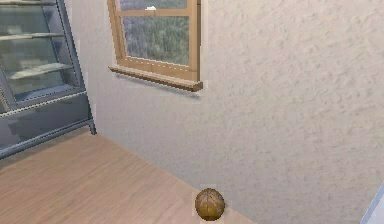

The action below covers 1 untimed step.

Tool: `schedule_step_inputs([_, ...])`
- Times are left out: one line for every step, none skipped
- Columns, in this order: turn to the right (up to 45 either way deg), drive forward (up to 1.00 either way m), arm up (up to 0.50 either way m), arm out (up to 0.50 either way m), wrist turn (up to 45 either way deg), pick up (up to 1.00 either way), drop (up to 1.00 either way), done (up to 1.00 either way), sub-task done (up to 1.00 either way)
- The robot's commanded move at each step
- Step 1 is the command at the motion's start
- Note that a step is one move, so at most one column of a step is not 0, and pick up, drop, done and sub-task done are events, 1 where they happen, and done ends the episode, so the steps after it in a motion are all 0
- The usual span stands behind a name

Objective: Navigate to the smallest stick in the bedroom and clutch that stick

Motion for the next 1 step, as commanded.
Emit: schedule_step_inputs([0.0,0.0,0.0,0.0,0.0,0.0,0.0,1.0,0.0])
